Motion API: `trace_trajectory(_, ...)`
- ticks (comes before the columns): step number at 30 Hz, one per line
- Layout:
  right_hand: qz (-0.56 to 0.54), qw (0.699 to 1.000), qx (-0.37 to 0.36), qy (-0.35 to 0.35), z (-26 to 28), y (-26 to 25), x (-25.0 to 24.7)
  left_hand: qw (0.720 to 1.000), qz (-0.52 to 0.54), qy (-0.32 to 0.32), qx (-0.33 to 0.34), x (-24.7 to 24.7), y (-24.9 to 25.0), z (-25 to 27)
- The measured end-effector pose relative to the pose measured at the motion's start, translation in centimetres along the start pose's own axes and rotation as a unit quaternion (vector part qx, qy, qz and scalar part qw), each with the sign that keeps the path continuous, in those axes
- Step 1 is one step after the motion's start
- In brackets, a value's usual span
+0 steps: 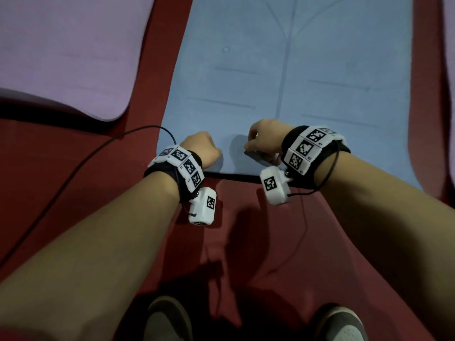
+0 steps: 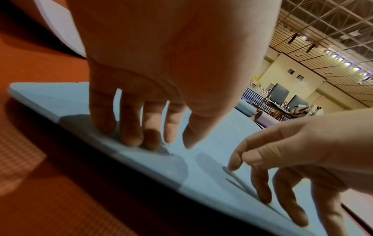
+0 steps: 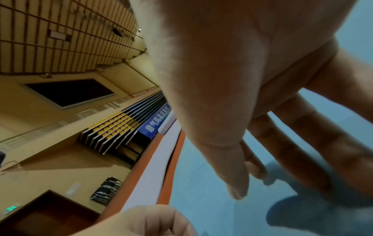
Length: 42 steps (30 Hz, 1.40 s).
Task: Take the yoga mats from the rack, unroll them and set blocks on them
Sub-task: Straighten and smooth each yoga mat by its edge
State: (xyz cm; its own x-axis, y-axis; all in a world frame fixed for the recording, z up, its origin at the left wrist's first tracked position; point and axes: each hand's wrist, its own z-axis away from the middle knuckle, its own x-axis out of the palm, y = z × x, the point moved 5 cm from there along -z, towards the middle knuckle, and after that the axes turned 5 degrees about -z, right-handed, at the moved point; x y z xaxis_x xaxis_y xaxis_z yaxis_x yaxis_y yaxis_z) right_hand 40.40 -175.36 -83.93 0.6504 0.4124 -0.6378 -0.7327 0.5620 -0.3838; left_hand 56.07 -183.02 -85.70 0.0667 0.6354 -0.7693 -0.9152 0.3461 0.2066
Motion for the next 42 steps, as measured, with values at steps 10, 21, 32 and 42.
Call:
trace_trajectory(10,-0.262,0.952,0.018,0.157,7.7,-2.4,0.9,0.995,0.063,0.074,-0.03,-1.8,-1.4,9.2)
trace_trajectory(21,-0.448,0.883,0.052,0.126,27.2,-13.5,-15.4,0.962,0.246,0.092,-0.071,-24.0,3.3,26.6)
trace_trajectory(32,-0.499,0.862,-0.03,0.082,48.4,-34.6,-39.2,0.797,0.533,0.261,-0.115,-56.8,3.1,51.3)
trace_trajectory(42,-0.511,0.851,-0.111,0.04,53.3,-51.7,-42.5,0.661,0.654,0.332,-0.161,-66.7,-8.9,61.8)
